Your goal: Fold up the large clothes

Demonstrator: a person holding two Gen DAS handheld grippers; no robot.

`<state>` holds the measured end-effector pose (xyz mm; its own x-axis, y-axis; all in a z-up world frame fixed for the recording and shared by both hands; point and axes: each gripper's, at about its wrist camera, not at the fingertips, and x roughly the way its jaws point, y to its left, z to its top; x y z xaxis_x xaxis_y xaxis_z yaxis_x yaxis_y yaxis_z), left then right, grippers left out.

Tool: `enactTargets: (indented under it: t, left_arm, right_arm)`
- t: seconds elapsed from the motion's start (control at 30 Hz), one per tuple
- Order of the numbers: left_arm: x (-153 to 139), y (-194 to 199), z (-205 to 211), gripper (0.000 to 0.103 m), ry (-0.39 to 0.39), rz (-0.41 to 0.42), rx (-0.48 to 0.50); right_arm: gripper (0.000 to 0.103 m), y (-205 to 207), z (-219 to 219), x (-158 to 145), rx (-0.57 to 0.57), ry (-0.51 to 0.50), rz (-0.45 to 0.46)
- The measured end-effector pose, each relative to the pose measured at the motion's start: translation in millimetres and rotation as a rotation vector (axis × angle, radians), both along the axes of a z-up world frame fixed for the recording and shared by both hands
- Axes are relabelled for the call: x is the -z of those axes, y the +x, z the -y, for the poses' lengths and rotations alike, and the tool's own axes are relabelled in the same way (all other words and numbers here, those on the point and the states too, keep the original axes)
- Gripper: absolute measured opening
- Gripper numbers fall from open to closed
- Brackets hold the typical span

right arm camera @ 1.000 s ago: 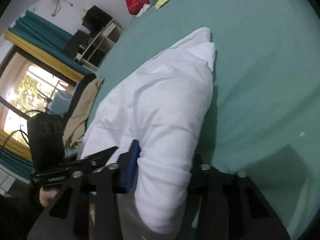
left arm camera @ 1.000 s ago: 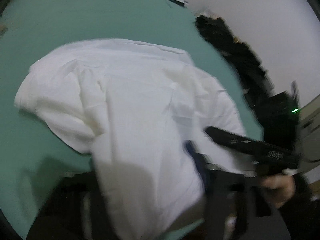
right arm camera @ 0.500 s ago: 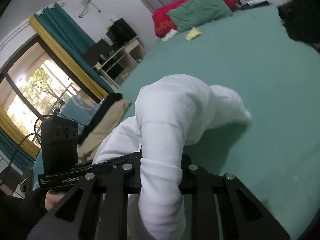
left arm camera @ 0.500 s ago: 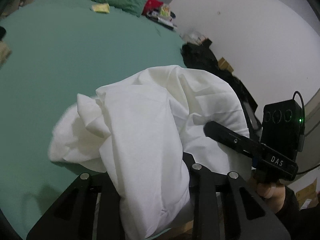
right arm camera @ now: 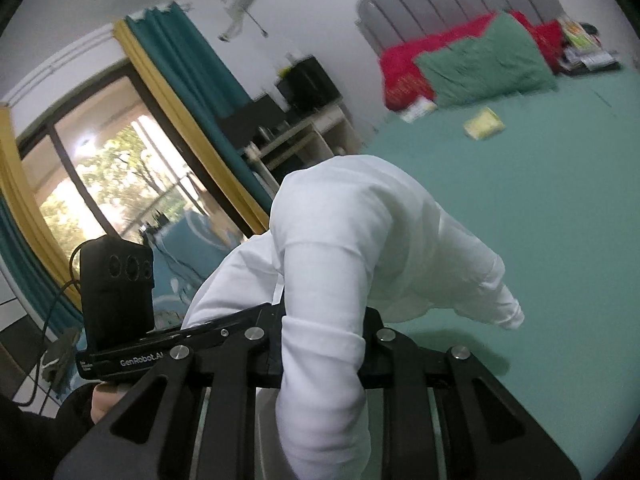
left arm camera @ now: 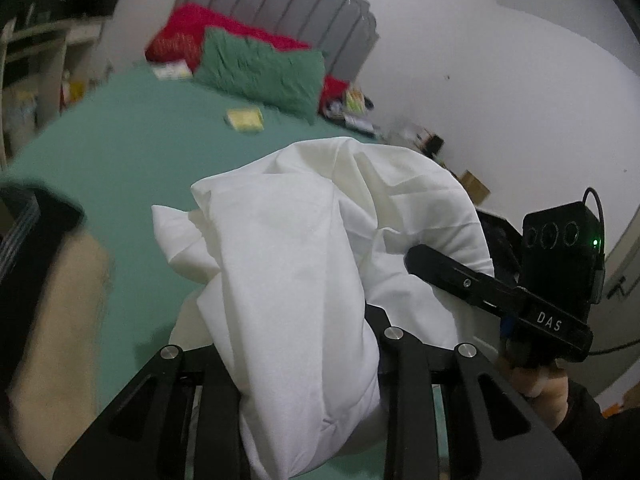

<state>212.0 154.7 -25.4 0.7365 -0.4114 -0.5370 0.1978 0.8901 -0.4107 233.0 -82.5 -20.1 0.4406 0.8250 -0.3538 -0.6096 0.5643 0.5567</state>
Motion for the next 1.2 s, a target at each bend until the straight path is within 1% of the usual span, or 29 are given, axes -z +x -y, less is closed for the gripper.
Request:
enactTargets:
  t: [0.07, 0.13, 0.17, 0.2, 0.23, 0.3, 0.33, 0.37, 0.4, 0.43, 0.47, 0.5, 0.53, 0.57, 0.6, 0.63, 0.7, 0.77, 0.83, 0.9, 0.93, 1.0, 1.03, 1.13, 1.2]
  left_arm:
    - [-19.1, 13.9, -17.5, 0.03, 0.031, 0.044, -0.01]
    - [-27.5, 28.7, -26.7, 0.03, 0.058, 0.063, -0.014]
    - [-28.5, 38.4, -35.6, 0.031, 0.078, 0.061, -0.022]
    - [-25.4, 48.0, -35.9, 0.031, 0.086, 0.053, -0.033]
    - [-17.5, 53.3, -41.4, 0.032, 0.095, 0.034, -0.044]
    - [13.8, 66.7, -55.3, 0.034, 0.116, -0.044, -0.073]
    - [37.7, 70.9, -62.7, 0.035, 0.12, -0.105, -0.094]
    - [55.0, 69.8, -71.5, 0.035, 0.114, -0.152, -0.104]
    - [83.6, 71.1, -78.8, 0.035, 0.1, -0.229, -0.115]
    - [112.4, 70.3, -84.2, 0.035, 0.091, -0.312, -0.125]
    - [129.0, 71.8, -86.4, 0.035, 0.094, -0.37, -0.129]
    - [151.1, 69.4, -86.5, 0.036, 0.112, -0.442, -0.13]
    - [161.2, 66.1, -86.1, 0.041, 0.118, -0.461, -0.122]
    - [163.8, 64.8, -86.2, 0.044, 0.116, -0.456, -0.116]
    - [163.4, 59.6, -87.7, 0.048, 0.114, -0.439, -0.116]
    - [163.4, 54.9, -89.6, 0.053, 0.114, -0.431, -0.117]
    - [166.8, 49.3, -94.3, 0.055, 0.087, -0.445, -0.133]
    - [166.2, 43.9, -97.0, 0.055, 0.054, -0.457, -0.15]
    - [163.7, 27.4, -93.7, 0.055, 0.057, -0.456, -0.173]
    - [158.5, 13.2, -89.6, 0.056, 0.079, -0.445, -0.199]
    - [156.4, 6.2, -85.3, 0.056, 0.096, -0.44, -0.21]
    - [151.2, -6.2, -80.7, 0.056, 0.117, -0.426, -0.241]
    - [147.9, -4.8, -79.9, 0.056, 0.12, -0.422, -0.252]
    - [139.9, -25.4, -75.8, 0.056, 0.123, -0.402, -0.308]
    - [136.4, -37.7, -73.5, 0.056, 0.115, -0.394, -0.338]
  right_arm:
    - [0.021, 16.1, -15.6, -11.5, -0.006, 0.043, 0.044]
    - [0.021, 29.4, -28.6, -16.0, -0.005, 0.072, 0.071]
    - [0.021, 37.4, -35.4, -13.3, -0.008, 0.084, 0.076]
    - [0.021, 42.9, -41.1, -8.0, -0.008, 0.087, 0.07]
    - [0.021, 51.6, -48.8, 4.8, -0.009, 0.095, 0.041]
    - [0.021, 61.6, -54.6, 35.6, -0.021, 0.1, -0.045]
    - [0.022, 66.1, -58.3, 57.5, -0.029, 0.093, -0.108]
    - [0.022, 71.5, -63.6, 84.8, -0.035, 0.076, -0.189]
    - [0.022, 73.7, -68.8, 111.9, -0.038, 0.05, -0.269]
    - [0.024, 73.4, -74.7, 145.2, -0.042, 0.0, -0.366]
    - [0.026, 69.8, -78.4, 165.6, -0.041, -0.046, -0.419]
    - [0.033, 63.7, -80.9, 182.1, -0.037, -0.093, -0.451]
    - [0.04, 58.5, -80.6, 191.5, -0.033, -0.108, -0.463]
    - [0.04, 51.8, -75.9, 196.1, -0.021, -0.088, -0.451]
    - [0.041, 45.8, -71.6, 196.0, -0.018, -0.08, -0.429]
    - [0.042, 41.7, -69.8, 195.1, -0.02, -0.094, -0.417]
    - [0.046, 38.2, -69.2, 191.5, -0.024, -0.137, -0.394]
    - [0.05, 31.9, -70.6, 183.7, -0.023, -0.204, -0.359]
    - [0.069, 30.4, -71.1, 177.0, 0.001, -0.28, -0.337]
    - [0.075, 23.0, -63.6, 170.3, 0.023, -0.327, -0.331]
    - [0.081, 32.0, -60.0, 171.6, 0.037, -0.353, -0.329]
    - [0.087, 32.2, -51.8, 165.2, 0.067, -0.391, -0.314]
    - [0.087, 30.2, -47.5, 161.6, 0.078, -0.406, -0.309]
    - [0.087, 18.0, -27.8, 150.9, 0.092, -0.444, -0.302]
    - [0.087, 8.9, -14.1, 146.9, 0.098, -0.46, -0.314]
